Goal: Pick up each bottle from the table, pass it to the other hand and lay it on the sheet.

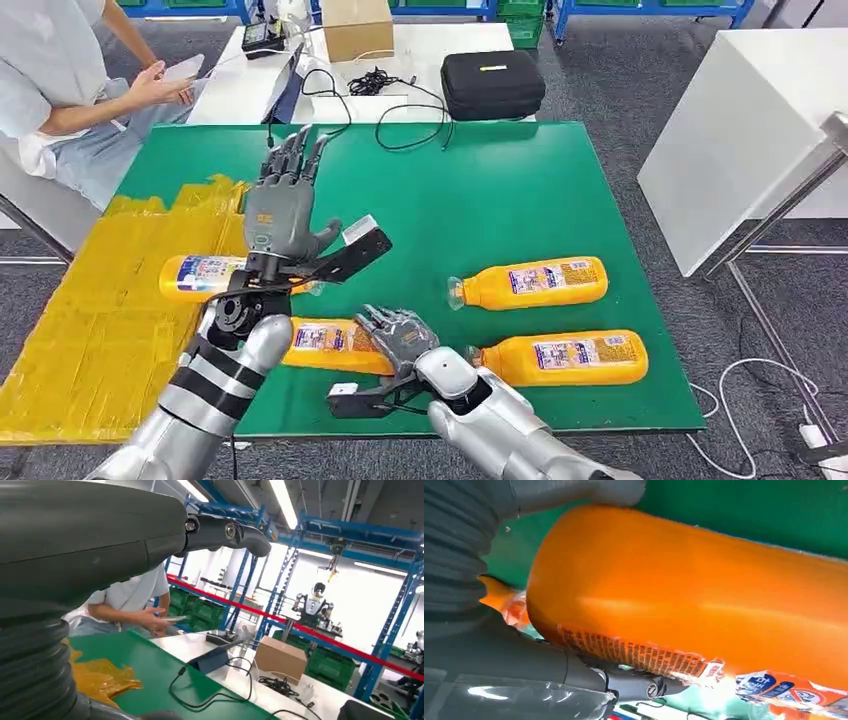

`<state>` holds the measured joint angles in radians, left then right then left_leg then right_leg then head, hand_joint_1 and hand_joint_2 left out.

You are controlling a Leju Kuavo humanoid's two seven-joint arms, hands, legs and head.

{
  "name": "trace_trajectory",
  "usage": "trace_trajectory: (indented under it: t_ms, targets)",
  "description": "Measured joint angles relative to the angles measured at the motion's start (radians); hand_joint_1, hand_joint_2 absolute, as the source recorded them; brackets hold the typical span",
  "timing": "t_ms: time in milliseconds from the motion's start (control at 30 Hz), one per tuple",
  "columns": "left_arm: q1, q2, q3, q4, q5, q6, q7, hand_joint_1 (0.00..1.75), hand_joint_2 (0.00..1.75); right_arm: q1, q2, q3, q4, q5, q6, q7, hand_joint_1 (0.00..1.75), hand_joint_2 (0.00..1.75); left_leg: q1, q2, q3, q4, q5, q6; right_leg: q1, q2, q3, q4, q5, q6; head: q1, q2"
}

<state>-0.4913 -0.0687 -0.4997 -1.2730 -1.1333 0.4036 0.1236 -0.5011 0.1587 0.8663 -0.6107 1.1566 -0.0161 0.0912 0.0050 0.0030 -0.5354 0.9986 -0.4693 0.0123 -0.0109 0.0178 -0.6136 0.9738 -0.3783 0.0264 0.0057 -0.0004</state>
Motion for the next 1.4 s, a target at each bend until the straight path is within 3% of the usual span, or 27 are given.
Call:
trace_trajectory:
  t_ms: [133, 367, 833, 967, 1133, 1400]
  targets:
    - [0.002, 0.000, 0.000, 0.000, 0.016, 0.000, -0.006, 0.00, 1.75, -0.003, -0.003, -0.003, 0.014, -0.016, -0.049, 0.011, 1.75, 1.75, 0.000, -0.002, 0.000, 0.000, 0.007, -0.001, 0.000, -0.001, 0.007, 0.000, 0.002, 0.001, 0.000, 0.000]
    - [0.020, 0.000, 0.000, -0.002, 0.034, -0.005, -0.015, 0.00, 1.75, 0.017, -0.004, -0.048, 0.015, -0.040, -0.116, 0.024, 1.75, 1.75, 0.000, -0.001, -0.004, 0.001, 0.013, -0.001, 0.000, -0.001, 0.002, 0.001, 0.012, 0.000, -0.001, 0.000]
    - [0.033, 0.000, 0.000, -0.010, 0.043, -0.006, -0.018, 0.00, 1.75, 0.025, -0.005, -0.079, 0.014, -0.043, -0.126, 0.026, 1.75, 1.75, 0.000, -0.002, -0.008, 0.001, 0.013, -0.001, -0.001, -0.002, -0.001, 0.001, 0.011, 0.000, -0.001, 0.000]
    - [0.050, 0.000, 0.002, -0.033, 0.078, 0.004, -0.043, 0.00, 1.75, 0.049, -0.005, -0.113, 0.003, -0.070, -0.208, 0.025, 1.75, 1.75, 0.000, -0.002, -0.009, 0.001, 0.013, -0.001, -0.001, -0.002, -0.001, 0.001, 0.011, 0.001, 0.000, 0.000]
    - [0.114, -0.003, 0.029, -0.125, 0.234, 0.047, -0.140, 0.00, 1.75, 0.156, -0.008, -0.234, -0.134, -0.125, -0.363, -0.006, 1.75, 1.75, 0.000, -0.004, -0.015, 0.001, 0.013, -0.001, -0.001, -0.003, -0.006, 0.001, 0.011, 0.001, 0.000, 0.000]
    - [0.211, -0.007, 0.105, -0.241, 0.549, 0.108, -0.324, 0.00, 1.75, 0.305, -0.008, -0.462, -0.421, -0.301, -0.470, -0.154, 1.75, 1.75, 0.000, -0.006, -0.027, 0.001, 0.013, -0.001, -0.001, -0.003, -0.017, 0.001, 0.011, 0.001, 0.000, 0.000]
